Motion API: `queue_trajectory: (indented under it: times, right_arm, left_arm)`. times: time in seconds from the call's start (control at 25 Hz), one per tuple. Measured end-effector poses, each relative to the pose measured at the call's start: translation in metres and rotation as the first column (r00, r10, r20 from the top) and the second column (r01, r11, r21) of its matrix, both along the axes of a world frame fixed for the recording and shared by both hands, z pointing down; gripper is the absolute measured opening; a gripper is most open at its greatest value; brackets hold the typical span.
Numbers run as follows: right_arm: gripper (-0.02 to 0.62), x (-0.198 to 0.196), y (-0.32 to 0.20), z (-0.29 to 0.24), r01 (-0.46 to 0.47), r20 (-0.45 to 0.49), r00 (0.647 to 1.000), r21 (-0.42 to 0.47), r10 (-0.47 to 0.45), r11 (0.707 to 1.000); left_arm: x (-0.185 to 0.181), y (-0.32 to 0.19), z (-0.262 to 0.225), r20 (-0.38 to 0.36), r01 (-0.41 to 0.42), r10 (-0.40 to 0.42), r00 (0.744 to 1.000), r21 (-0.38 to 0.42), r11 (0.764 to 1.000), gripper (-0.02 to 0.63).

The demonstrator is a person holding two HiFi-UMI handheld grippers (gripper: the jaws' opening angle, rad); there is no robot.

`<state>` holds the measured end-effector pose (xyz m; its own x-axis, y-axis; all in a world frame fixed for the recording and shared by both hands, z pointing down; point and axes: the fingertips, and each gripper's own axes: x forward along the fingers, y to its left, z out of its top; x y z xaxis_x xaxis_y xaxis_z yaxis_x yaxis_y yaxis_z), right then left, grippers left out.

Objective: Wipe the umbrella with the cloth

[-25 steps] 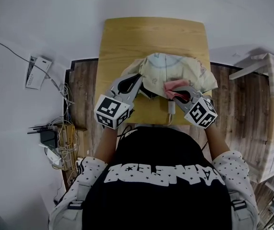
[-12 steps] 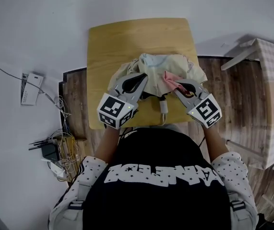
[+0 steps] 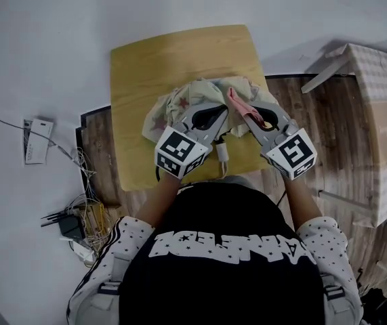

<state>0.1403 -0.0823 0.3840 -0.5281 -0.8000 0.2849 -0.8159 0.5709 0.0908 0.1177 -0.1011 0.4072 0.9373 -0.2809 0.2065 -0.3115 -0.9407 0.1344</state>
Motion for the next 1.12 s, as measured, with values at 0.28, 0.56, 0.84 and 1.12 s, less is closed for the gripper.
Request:
queue_trajectory:
  times: [0.28,0.56,0.84,1.12]
  right_arm:
    - [0.02,0.003,-0.011,-0.022,0.011,-0.011,1.0,0.034,-0.01,0.999]
    - [0.02,-0.015,-0.025,-0.014,0.078,-0.054,0.996,-0.001,-0.078,0.997]
    - [0.02,-0.028,-0.032,0.018,0.127,-0.094,0.986,-0.089,-0.135,0.988]
    - [0.02,-0.043,-0.038,0.058,0.182,-0.109,0.972,-0.196,-0.206,0.963]
  left_arm:
    - [0.034,0.017,0.021,0.026,-0.065,0.065,0.998,-0.024,0.998,0.008]
    - [0.051,0.031,0.048,0.096,-0.11,0.112,0.989,-0.035,0.993,0.008]
    - [0.054,0.045,0.047,0.091,-0.169,0.172,0.981,-0.038,0.985,0.009]
    - [0.037,0.059,0.052,0.088,-0.214,0.223,0.971,-0.098,0.972,0.132]
